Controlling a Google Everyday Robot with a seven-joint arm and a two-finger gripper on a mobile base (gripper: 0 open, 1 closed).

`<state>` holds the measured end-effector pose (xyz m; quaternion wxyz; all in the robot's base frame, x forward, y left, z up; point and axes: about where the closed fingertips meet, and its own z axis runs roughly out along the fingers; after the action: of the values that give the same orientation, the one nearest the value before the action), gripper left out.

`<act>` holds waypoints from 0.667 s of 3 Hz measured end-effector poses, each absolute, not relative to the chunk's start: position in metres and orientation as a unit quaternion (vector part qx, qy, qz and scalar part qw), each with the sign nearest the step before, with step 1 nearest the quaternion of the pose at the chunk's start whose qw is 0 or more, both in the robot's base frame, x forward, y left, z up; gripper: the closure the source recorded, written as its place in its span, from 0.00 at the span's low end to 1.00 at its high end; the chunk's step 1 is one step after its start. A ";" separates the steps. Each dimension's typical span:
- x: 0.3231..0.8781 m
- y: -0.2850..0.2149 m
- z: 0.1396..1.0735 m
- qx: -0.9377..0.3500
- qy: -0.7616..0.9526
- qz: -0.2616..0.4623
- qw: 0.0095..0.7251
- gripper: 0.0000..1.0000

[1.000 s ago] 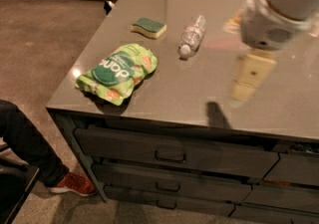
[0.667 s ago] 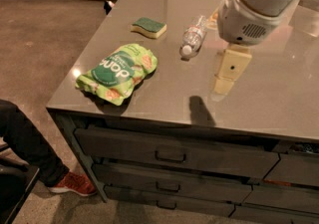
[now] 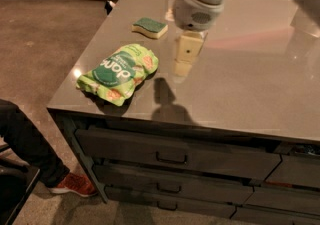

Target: Pick green rice chip bag

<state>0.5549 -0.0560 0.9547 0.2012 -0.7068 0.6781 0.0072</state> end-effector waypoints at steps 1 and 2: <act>0.584 -0.020 0.943 -0.730 0.657 0.010 0.188 0.00; 0.601 0.014 0.929 -0.754 0.634 0.009 0.169 0.00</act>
Offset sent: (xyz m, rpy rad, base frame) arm 0.0644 0.1116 -0.0444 -0.1153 0.0533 0.2146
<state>0.6009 0.0141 0.9288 0.1694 -0.7544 0.6341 0.0091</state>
